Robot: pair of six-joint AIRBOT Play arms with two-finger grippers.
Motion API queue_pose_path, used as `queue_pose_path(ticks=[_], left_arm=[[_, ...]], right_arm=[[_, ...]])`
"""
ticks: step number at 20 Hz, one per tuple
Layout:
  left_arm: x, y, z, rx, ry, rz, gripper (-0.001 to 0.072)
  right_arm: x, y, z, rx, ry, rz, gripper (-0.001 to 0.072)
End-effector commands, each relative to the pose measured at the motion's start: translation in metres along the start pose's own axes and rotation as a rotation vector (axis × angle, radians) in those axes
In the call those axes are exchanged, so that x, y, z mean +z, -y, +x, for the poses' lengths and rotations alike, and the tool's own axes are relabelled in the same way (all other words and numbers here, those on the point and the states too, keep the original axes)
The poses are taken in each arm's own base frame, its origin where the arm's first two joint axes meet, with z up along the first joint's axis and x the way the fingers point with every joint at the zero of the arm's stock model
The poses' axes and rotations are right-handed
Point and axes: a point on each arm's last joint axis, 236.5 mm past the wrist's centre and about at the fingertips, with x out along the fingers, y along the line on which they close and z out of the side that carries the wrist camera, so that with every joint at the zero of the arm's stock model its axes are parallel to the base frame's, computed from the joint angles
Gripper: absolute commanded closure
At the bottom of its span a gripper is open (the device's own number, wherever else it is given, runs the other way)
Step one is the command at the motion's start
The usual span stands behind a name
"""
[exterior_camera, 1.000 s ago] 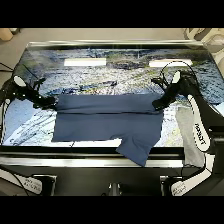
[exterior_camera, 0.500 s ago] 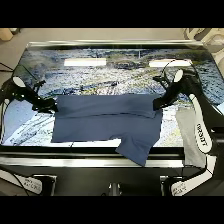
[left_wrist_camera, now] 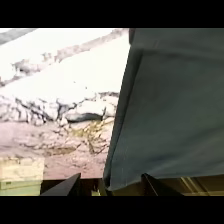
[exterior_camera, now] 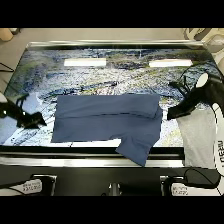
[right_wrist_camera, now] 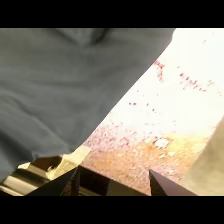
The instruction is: Fold the shirts.
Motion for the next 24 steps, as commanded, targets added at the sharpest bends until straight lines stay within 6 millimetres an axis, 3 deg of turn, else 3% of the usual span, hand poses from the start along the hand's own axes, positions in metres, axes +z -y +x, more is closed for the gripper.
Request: queue_pose_path(ticks=[1,3,13,15,16,17,18,21,24], left_arm=[[-0.043,-0.013,0.04,0.007,0.001,-0.034,0.024],[-0.045,-0.011,0.051,-0.012,0.009,-0.051,0.0241],[-0.041,0.012,0.069,-0.063,-0.021,-0.056,0.0265],[-0.04,0.017,0.075,-0.053,-0.026,-0.04,0.0331],[-0.039,0.02,0.077,-0.05,-0.025,-0.039,0.0438],[-0.038,0.022,0.078,-0.047,-0.024,-0.028,0.0598],[-0.038,0.023,0.078,-0.047,-0.023,-0.03,0.0681],[-0.037,0.025,0.077,-0.051,-0.015,-0.025,0.0679],[-0.037,0.025,0.075,-0.051,-0.009,-0.008,0.068]], right_arm=[[-0.024,-0.017,0.018,0.054,-0.018,-0.029,0.0247],[-0.023,-0.017,0.018,0.054,-0.016,-0.031,0.0247],[-0.018,-0.013,0.018,0.037,0.004,-0.03,0.0245],[-0.024,-0.019,0.018,0.061,-0.02,-0.031,0.0242],[-0.029,-0.024,0.018,0.073,-0.027,-0.034,0.0211],[-0.037,-0.029,0.021,0.078,-0.025,-0.031,0.0211],[-0.048,-0.036,0.027,0.081,-0.024,-0.025,0.0201],[-0.087,-0.065,0.06,0.127,-0.023,0.008,0.0162],[-0.087,-0.083,0.084,0.172,0.067,0.068,0.0163]])
